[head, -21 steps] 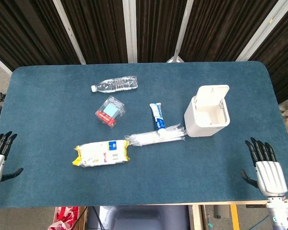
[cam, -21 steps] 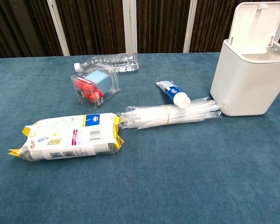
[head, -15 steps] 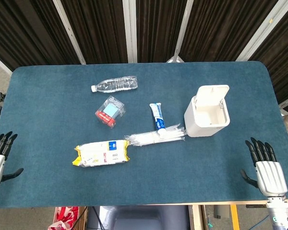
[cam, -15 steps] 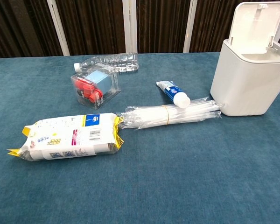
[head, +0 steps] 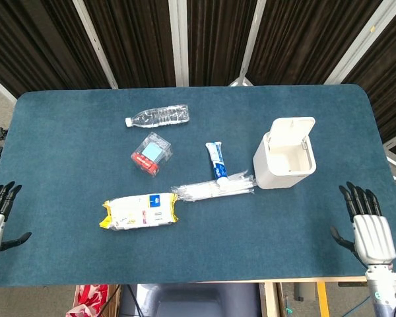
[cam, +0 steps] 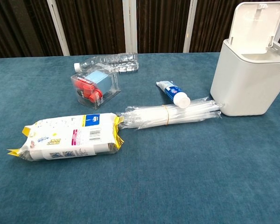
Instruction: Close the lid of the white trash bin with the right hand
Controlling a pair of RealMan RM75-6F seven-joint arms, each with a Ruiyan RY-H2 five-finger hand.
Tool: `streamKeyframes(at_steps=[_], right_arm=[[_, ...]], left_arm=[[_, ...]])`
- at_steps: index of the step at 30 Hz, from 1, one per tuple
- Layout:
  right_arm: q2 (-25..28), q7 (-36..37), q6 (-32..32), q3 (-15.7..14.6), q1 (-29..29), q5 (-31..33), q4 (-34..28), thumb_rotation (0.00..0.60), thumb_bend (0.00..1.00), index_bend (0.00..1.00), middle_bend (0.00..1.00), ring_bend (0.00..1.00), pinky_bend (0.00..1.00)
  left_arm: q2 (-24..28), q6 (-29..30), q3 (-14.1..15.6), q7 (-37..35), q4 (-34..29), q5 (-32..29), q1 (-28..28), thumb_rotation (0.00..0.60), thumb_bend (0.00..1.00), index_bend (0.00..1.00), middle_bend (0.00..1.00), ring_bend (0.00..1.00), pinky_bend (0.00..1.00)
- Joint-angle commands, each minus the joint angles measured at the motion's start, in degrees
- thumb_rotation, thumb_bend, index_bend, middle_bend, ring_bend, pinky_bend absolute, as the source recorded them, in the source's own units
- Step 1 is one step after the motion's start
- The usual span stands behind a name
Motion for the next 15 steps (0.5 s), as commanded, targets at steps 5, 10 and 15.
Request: streamKeyframes(at_steps=[5, 10, 15], right_arm=[[4.7, -0.1, -8.6, 8.3, 6.6, 11.2, -6.9, 0.6, 0.47, 0.0, 0.6, 0.76, 0.76], [9.3, -2.9, -16.2, 13.8, 12.4, 21.9, -10.9, 0.6, 0.66, 0.0, 0.74, 0.89, 0.82], [11.9, -7.1, -22.9, 17.8, 18.8, 33.0, -11.3, 0.6, 0.72, 0.0, 0.76, 0.91, 0.82]], left_arm=[[0.2, 0.1, -0.1, -0.8, -0.4, 0.2, 0.0, 0.6, 0.0, 0.0, 0.0, 0.0, 0.0], [0.2, -0.8, -0.3, -0.8, -0.6, -0.3, -0.4, 0.6, 0.0, 0.0, 0.0, 0.0, 0.0], [0.3, -1.1, -0.5, -1.6, -0.9, -0.6, -0.6, 0.6, 0.0, 0.0, 0.0, 0.0, 0.0]])
